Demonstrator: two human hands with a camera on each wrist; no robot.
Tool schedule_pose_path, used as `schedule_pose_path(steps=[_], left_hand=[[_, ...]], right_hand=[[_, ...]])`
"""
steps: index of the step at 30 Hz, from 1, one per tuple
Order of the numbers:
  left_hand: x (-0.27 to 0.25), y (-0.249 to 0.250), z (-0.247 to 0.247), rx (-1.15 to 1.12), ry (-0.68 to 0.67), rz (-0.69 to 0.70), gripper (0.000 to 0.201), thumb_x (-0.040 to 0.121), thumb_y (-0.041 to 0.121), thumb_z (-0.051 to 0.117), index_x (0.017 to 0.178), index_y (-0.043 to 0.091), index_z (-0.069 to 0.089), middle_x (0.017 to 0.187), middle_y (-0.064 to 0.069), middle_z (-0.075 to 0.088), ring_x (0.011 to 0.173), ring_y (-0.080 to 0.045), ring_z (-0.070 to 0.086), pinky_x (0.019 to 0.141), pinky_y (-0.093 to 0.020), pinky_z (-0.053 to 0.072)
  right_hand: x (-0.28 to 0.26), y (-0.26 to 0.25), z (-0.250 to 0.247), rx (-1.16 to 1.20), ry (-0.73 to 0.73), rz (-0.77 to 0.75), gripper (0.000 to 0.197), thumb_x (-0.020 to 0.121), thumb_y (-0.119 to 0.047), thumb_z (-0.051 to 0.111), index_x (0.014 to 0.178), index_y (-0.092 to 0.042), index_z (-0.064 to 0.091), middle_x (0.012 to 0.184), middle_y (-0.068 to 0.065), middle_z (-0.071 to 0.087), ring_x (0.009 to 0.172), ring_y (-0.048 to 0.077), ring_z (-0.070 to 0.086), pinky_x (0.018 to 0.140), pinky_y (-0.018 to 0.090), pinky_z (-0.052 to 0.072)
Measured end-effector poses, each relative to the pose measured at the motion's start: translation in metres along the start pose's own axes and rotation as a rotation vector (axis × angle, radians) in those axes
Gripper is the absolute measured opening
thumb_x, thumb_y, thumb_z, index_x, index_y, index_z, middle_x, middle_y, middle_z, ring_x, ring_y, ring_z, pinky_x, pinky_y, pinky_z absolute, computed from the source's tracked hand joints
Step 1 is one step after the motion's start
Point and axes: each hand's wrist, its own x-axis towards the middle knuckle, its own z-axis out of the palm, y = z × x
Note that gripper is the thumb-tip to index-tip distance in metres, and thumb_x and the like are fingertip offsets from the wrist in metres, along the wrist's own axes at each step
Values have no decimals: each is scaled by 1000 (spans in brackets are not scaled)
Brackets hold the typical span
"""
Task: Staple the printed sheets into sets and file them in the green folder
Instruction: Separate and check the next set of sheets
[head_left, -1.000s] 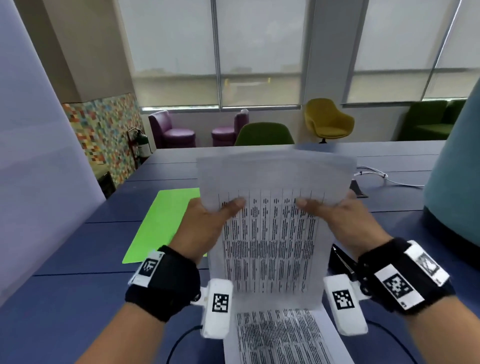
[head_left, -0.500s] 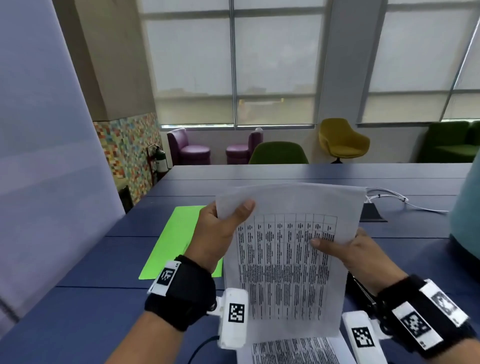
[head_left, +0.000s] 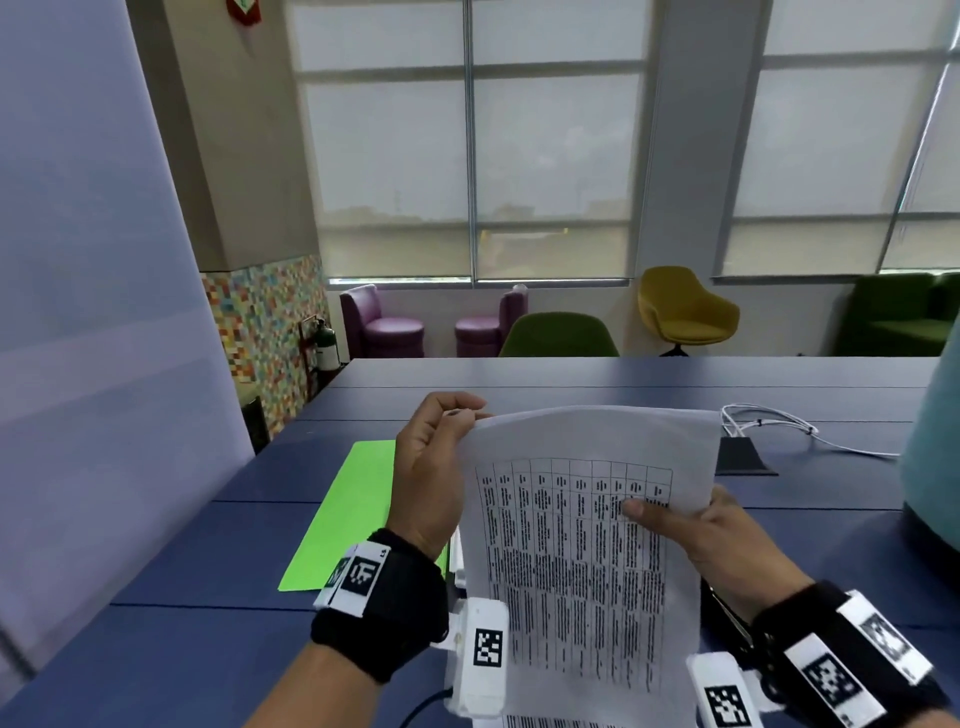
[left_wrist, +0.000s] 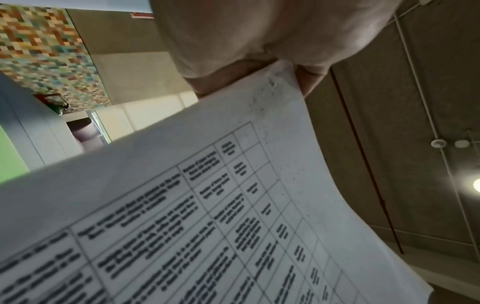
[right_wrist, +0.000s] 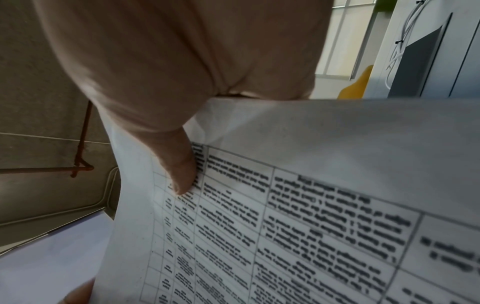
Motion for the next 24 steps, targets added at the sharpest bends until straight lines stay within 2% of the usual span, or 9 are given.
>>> schedule_pose_path(steps=[3,6,9,11,12,14,17,21,24], left_hand=[[4,-5,-3,33,1,27,29,97,16,52,71,19,64,70,4,59,64,-8,49,55,-18,41],[5,-4,-4,45,-7,38,31,82,42,70,70,15,62,69,1,62,65,-12,53,59,-24,47],[0,-11,-8,35,-155,-132,24,67,31,80,81,12,74,84,-3,77,76,-19,70,73,-32,59],[-7,-16,-8,94,-263,-238,27,66,35,87,83,16,78,92,-6,78,87,-25,73,82,-37,57],[-10,-16,-5,101,-273,-248,28,67,37,86,86,18,78,96,-7,78,92,-25,73,86,-39,56],[-10,-11,1,51,-241,-202,21,72,30,79,89,18,77,98,-3,78,96,-19,73,85,-32,56],[-12,-6,7,-17,-233,-91,15,76,19,73,91,20,75,92,7,78,91,-5,72,78,-14,53],[-30,-43,3,108,-230,-149,11,76,21,76,87,23,76,92,8,77,89,-5,71,78,-15,53],[-41,-68,-1,140,-207,-221,9,81,16,74,78,25,76,86,7,77,84,-5,70,76,-17,51]], right_hand=[[1,-4,-2,-25,-4,-28,31,70,-31,83,94,-13,78,100,3,79,100,15,72,84,16,55],[2,-7,-3,-4,19,-84,53,58,-48,88,94,-11,79,102,5,78,100,15,73,84,17,55],[2,-11,-5,90,30,-139,66,45,-52,94,97,-13,80,106,9,77,103,20,72,84,20,57],[0,-18,-4,124,37,-161,72,39,-57,95,98,-18,80,107,9,77,103,21,73,89,25,57],[-1,-24,-3,121,39,-184,71,38,-59,94,97,-20,81,106,8,77,102,19,73,88,23,57],[-5,-37,-3,93,52,-225,62,44,-56,93,95,-23,81,103,5,78,99,15,73,83,19,56],[-9,-42,-6,105,82,-243,33,59,-32,82,90,-22,82,99,3,79,95,13,74,82,19,57],[-18,-7,-6,33,104,-72,15,73,-15,75,87,-19,80,100,-1,79,95,9,74,81,16,57],[-24,16,-7,-43,83,44,20,81,-11,73,100,-18,76,103,-4,78,101,12,72,91,27,55]])
